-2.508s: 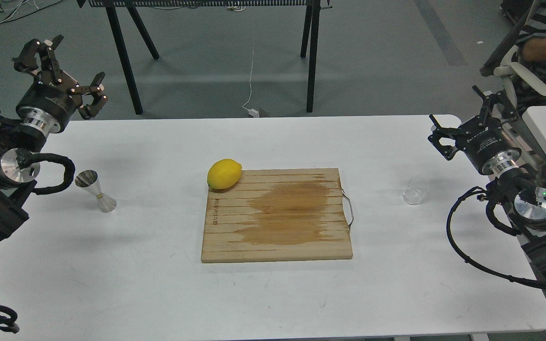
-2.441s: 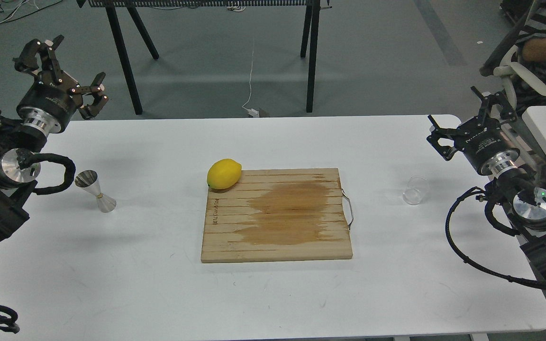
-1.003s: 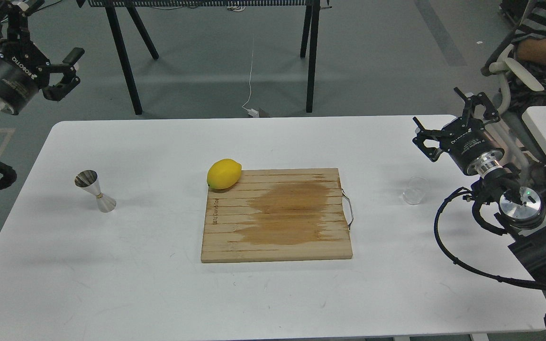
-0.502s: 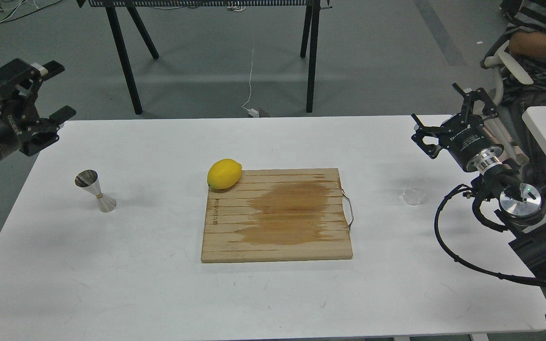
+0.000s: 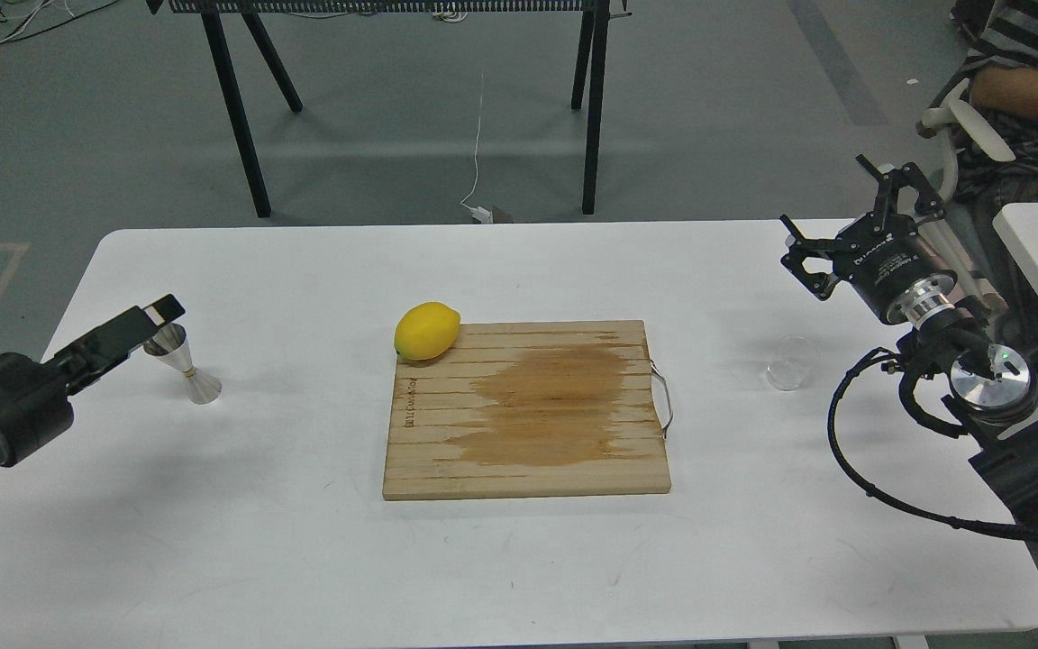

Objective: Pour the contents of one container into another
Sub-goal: 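Grasp the metal jigger with the left gripper and lift it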

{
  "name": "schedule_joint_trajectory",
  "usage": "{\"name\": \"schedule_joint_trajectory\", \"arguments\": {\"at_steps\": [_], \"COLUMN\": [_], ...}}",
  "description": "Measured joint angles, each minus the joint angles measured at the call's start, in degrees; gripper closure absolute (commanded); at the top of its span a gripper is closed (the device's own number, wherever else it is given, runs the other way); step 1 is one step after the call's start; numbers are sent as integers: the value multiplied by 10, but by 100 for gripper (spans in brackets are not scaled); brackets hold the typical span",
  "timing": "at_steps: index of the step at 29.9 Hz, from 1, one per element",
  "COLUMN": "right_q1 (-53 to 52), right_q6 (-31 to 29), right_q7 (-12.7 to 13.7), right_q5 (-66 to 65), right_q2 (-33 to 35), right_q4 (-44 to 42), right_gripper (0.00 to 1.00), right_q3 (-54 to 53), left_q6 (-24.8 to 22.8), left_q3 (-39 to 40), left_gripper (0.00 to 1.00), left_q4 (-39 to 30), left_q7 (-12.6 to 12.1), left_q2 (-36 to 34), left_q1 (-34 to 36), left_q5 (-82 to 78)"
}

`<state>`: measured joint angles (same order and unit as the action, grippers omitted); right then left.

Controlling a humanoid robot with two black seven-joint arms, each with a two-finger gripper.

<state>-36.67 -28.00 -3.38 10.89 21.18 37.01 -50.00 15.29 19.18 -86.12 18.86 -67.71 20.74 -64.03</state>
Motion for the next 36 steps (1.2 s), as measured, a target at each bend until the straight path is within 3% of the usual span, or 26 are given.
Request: {"name": "schedule_joint_trajectory", "arguments": {"at_steps": [7, 12, 29, 36], "right_q1": [0, -1, -1, 0], "right_q6": [0, 0, 0, 0], "right_q7": [0, 0, 0, 0], "right_q5": [0, 0, 0, -1], "right_q2": [0, 0, 1, 1], "right_q4": [0, 0, -1, -1], "right_gripper": [0, 0, 0, 0], "right_q3": [0, 0, 1, 6], "left_q6": [62, 78, 104, 106], "left_q3": [-34, -32, -26, -30], "left_gripper": [1, 2, 5, 5], "left_q4": [94, 168, 381, 420], "left_q7": [-40, -58, -60, -57], "left_q2": [79, 133, 263, 291], "left_q1": [0, -1, 24, 40], "left_q5": [-130, -170, -196, -196]}}
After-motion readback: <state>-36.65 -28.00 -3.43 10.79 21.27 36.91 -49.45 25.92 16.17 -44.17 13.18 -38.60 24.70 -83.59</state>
